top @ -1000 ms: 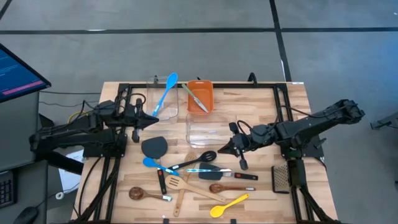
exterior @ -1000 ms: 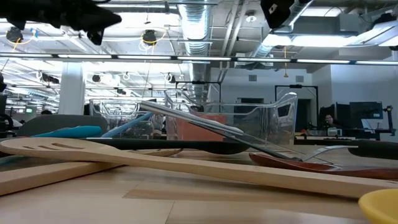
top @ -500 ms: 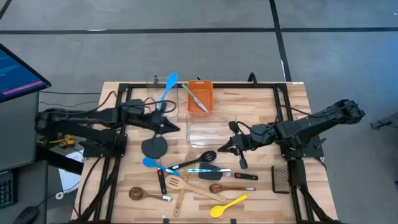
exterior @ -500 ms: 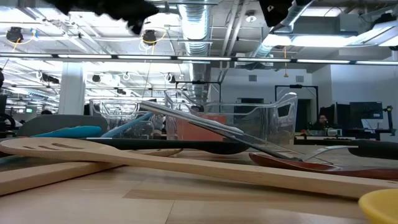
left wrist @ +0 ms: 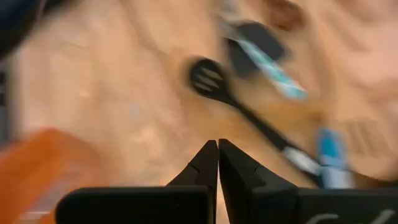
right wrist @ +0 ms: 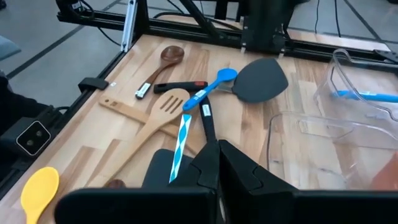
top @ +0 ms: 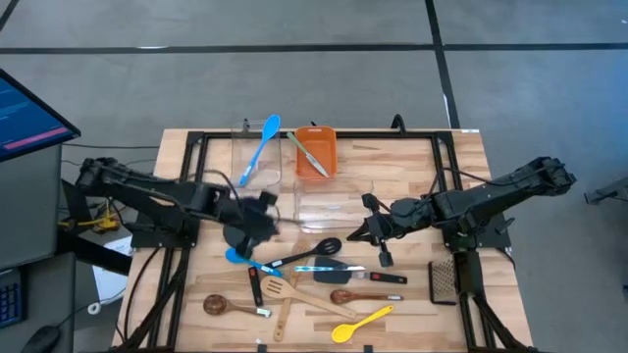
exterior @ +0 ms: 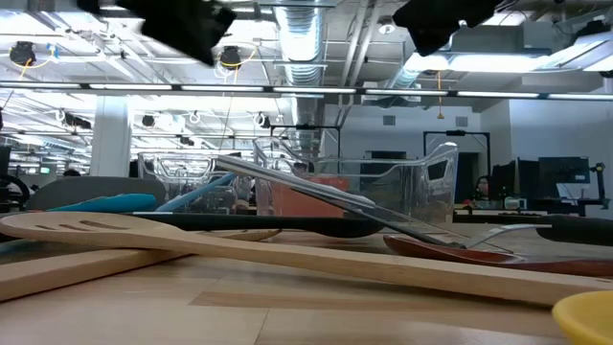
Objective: Pick & Place Kitchen Items
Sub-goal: Put the blue serving spoon into the top transparent bin
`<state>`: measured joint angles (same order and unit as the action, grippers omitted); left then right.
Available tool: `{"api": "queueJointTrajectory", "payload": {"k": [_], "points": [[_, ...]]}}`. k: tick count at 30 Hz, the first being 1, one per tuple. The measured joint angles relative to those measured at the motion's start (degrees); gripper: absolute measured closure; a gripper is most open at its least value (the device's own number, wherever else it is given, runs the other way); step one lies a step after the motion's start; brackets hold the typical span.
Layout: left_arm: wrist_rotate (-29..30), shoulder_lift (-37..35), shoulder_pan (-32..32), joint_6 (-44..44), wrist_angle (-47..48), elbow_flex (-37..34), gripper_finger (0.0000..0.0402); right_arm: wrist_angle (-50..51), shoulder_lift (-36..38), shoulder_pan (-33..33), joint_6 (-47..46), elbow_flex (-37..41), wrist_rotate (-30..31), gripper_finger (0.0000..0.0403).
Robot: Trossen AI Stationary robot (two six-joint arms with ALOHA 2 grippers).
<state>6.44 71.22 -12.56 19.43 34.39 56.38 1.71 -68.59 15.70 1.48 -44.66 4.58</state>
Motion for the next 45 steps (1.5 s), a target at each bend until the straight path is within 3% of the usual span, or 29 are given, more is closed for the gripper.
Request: {"api": "queueJointTrajectory", "payload": {"k": [5,9,15,26,37,45], "points": [[-3.1,2.1,-5.6,-13.7,3.2,0.0,0.0400,1.2,0.0,0.0,0.0,0.0,0.0,0.0403],[-3.6,5.9,-8.8,-18.7,3.3,0.0,0.0400,1.4,0.0,0.0,0.0,0.0,0.0,0.0403],[-9.9,12.8,-9.5,-26.1,4.8,0.0,0.0400,1.4,0.0,0.0,0.0,0.0,0.0,0.0403],[-7.8,18.6,-9.2,-27.4,4.8,0.0,0.0396,3.2,0.0,0.0,0.0,0.0,0.0,0.0403],[-8.2,18.3,-9.2,-27.9,6.6,-0.2,0.0303,4.0,0.0,0.0,0.0,0.0,0.0,0.0403],[-9.6,18.3,-9.2,-30.6,6.4,-5.5,0.0256,4.1,0.0,0.0,0.0,0.0,0.0,0.0403]]}}
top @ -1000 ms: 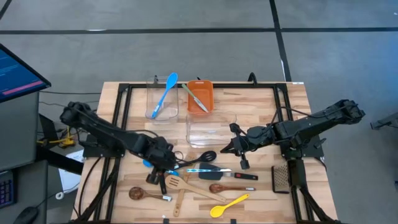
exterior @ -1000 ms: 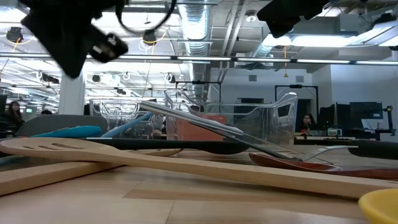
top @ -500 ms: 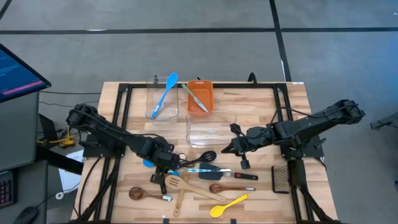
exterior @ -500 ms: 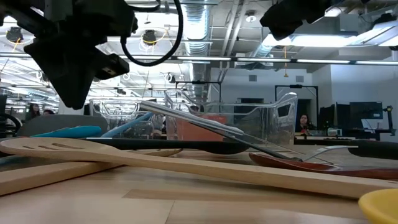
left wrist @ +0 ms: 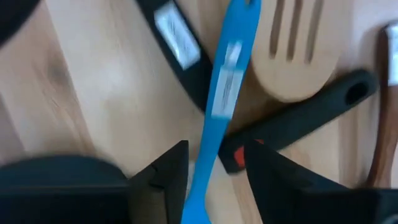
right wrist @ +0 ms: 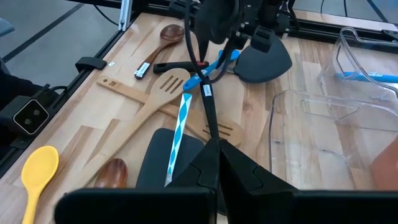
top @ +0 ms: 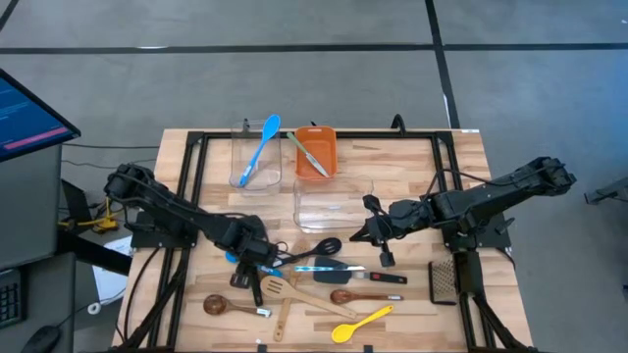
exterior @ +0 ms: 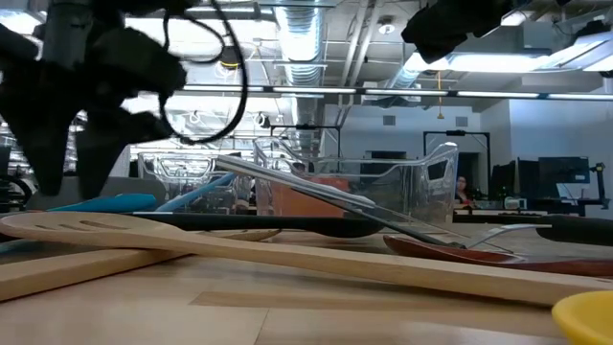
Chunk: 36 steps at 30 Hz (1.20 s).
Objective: Pick & Place Kitchen Items
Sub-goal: Put the blue serving spoon into the top transparent bin
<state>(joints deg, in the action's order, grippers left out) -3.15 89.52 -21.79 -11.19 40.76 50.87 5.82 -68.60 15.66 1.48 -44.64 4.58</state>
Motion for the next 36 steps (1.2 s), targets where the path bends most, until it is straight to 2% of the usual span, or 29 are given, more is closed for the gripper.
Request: {"api": "queueJointTrajectory", "payload": {"k": [16,36], "points": [[-0.1,0.0,0.4,-1.5,-6.9,-3.0,0.0254,0.0,0.0,0.0,0.0,0.0,0.0,0.0403],[0.6,0.0,1.7,-1.5,-8.3,-3.8,0.0257,0.0,0.0,0.0,0.0,0.0,0.0,0.0403]]}}
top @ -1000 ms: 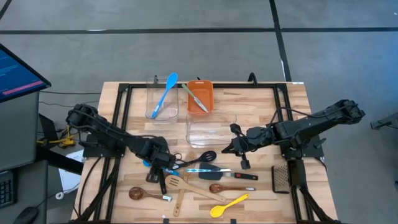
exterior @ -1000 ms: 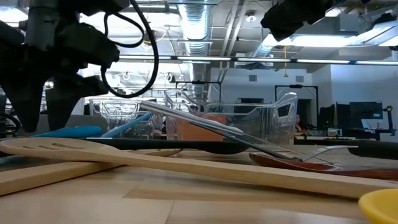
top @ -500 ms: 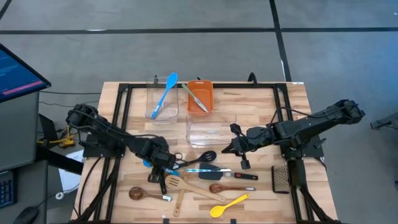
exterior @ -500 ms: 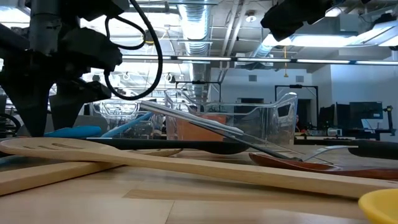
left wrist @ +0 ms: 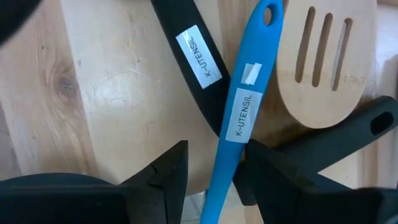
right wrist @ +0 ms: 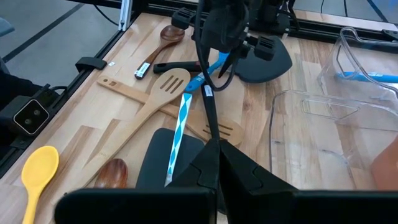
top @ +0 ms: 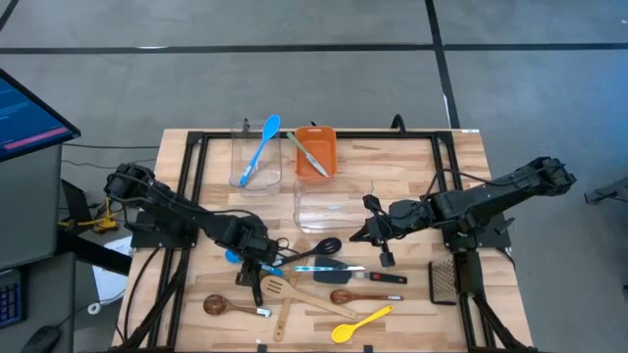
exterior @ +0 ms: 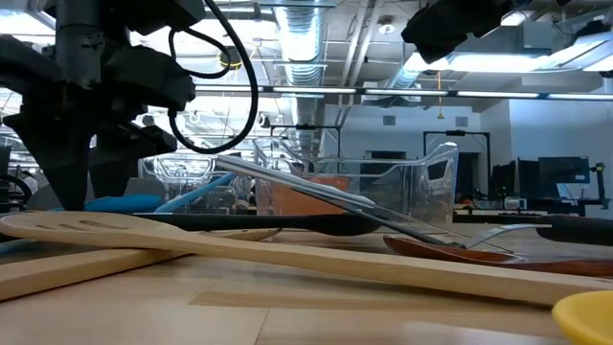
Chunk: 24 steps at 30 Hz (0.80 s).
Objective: Pick & Place Kitchen Items
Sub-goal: Put the blue serving spoon into the top transparent bin
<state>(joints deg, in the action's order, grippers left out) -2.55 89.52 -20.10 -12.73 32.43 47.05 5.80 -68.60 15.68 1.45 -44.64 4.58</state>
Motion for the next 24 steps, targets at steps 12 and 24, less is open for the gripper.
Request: {"api": "queueJointTrajectory", "payload": {"k": [12,24], "points": [[-0.9,0.0,0.0,-0.4,0.1,0.0,0.0257,0.0,0.0,0.0,0.0,0.0,0.0,0.0403],[-0.9,0.0,-0.2,-1.7,0.3,0.0,0.0257,0.0,0.0,0.0,0.0,0.0,0.0,0.0403]]}}
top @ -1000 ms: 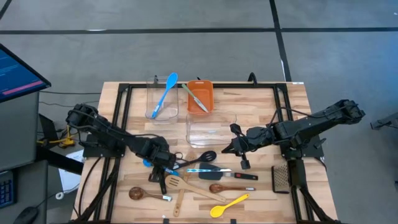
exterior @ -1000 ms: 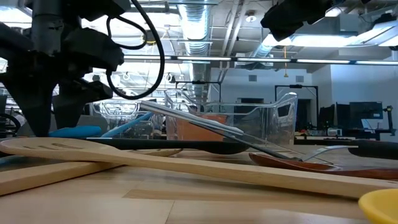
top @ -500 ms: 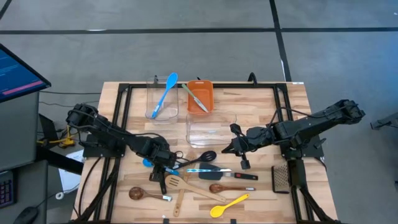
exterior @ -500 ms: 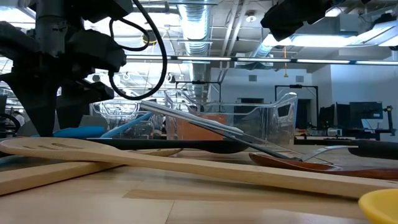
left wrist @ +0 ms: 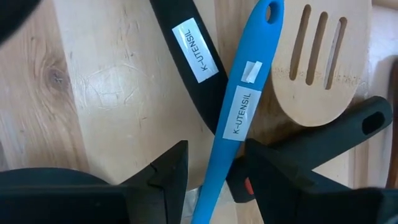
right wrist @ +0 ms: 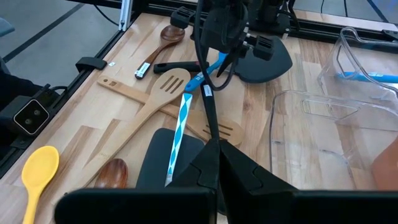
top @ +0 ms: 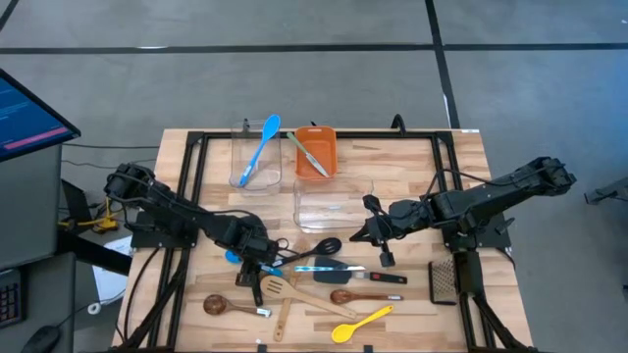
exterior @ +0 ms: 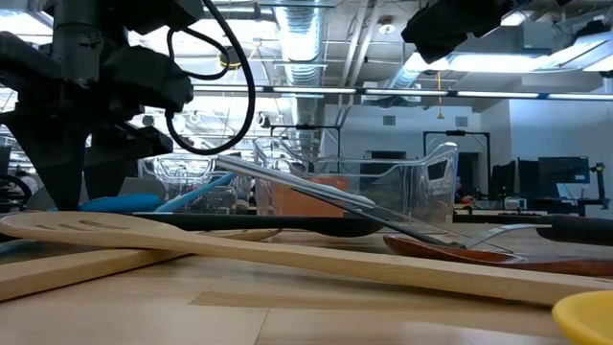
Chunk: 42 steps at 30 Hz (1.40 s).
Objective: Pick & Place Kitchen Items
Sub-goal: Put the blue serving spoon into the top transparent bin
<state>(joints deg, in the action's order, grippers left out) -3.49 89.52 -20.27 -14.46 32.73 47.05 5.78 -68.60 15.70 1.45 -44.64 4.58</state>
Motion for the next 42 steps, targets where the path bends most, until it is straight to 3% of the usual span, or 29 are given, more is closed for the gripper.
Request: {"api": "queueJointTrajectory", "payload": {"k": [17,29,42], "points": [[0.0,0.1,0.0,-2.6,-3.3,-3.3,0.0262,0.0,0.0,0.0,0.0,0.0,0.0,0.0403],[-2.6,0.1,0.0,-2.5,-3.3,-3.3,0.0387,0.0,0.0,0.0,0.0,0.0,0.0,0.0403],[-2.4,-4.5,0.0,-2.8,-0.4,-3.0,0.0389,0.5,0.0,0.0,0.0,0.0,0.0,0.0403]]}}
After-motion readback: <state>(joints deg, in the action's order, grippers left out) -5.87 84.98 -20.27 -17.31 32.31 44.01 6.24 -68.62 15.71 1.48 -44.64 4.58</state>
